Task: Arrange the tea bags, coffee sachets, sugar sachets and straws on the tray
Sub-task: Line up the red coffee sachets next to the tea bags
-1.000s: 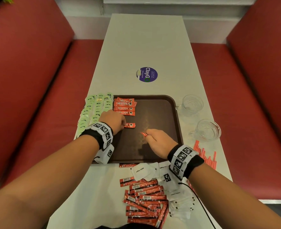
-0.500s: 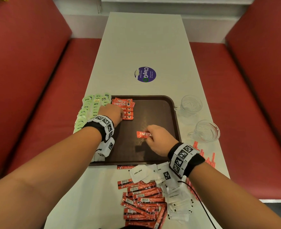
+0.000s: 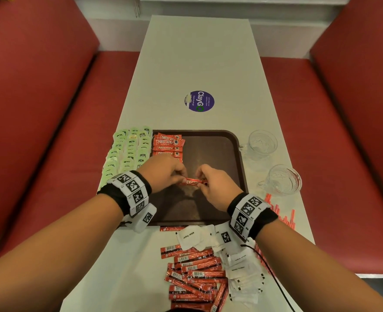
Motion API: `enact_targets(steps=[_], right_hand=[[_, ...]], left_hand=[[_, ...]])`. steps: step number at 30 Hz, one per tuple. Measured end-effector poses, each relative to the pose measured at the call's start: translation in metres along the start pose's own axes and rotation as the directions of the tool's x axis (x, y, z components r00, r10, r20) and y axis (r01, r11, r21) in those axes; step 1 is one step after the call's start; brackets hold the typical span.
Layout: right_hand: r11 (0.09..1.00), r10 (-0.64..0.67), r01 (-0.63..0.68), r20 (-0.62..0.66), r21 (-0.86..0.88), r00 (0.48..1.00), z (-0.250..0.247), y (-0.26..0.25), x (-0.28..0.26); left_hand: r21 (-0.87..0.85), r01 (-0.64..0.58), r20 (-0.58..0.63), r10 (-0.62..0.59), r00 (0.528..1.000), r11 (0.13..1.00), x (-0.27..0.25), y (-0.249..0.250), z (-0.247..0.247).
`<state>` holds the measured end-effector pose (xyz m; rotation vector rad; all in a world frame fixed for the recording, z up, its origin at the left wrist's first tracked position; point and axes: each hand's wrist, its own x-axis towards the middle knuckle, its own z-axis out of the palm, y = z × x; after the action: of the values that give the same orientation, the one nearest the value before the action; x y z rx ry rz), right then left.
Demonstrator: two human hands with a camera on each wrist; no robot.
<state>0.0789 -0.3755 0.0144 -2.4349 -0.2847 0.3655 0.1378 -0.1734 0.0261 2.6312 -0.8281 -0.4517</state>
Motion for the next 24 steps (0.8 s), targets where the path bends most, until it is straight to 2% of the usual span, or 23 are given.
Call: enact_targets(steps=[3, 7, 10, 12, 14, 17, 20, 24], right_hand=[[1.000, 0.012, -0.013, -0.009, -0.017, 1.000, 0.000, 0.000, 0.000], [1.000, 0.001, -0.001, 0.023, 0.004, 1.000, 0.002, -0.001, -0.002], [0.999, 0.020, -0.023, 0.082, 0.034, 0.996, 0.002, 0.005, -0.006], [1.000, 0.021, -0.019, 0.131, -0.017, 0.991, 0.002, 0.010, -0.010], [0.996, 0.005, 0.014, 0.203, -0.088, 0.979, 0.002, 0.012, -0.017], [0.983, -0.046, 0.101, 0.333, -0.150, 0.942, 0.003, 0.006, -0.028], [0.961, -0.094, 0.190, 0.410, -0.200, 0.907, 0.005, -0.004, -0.040], [0.930, -0.109, 0.260, 0.479, -0.261, 0.871, 0.010, -0.011, -0.053]], left_hand=[[0.002, 0.040, 0.028, -0.040, 0.999, 0.999, -0.004, -0.006, -0.001], [0.010, 0.012, 0.097, -0.013, 0.995, 1.000, -0.005, -0.007, -0.003], [0.078, 0.118, 0.075, -0.124, 0.989, 0.990, 0.001, -0.025, -0.010], [0.169, 0.216, 0.058, -0.228, 0.972, 0.962, 0.007, -0.039, -0.013], [0.240, 0.270, 0.060, -0.292, 0.955, 0.933, 0.012, -0.049, -0.010], [0.299, 0.297, 0.086, -0.335, 0.938, 0.907, 0.020, -0.052, -0.002], [0.339, 0.333, 0.063, -0.374, 0.925, 0.880, 0.026, -0.051, 0.001], [0.298, 0.312, 0.046, -0.340, 0.939, 0.902, 0.031, -0.042, 0.005]])
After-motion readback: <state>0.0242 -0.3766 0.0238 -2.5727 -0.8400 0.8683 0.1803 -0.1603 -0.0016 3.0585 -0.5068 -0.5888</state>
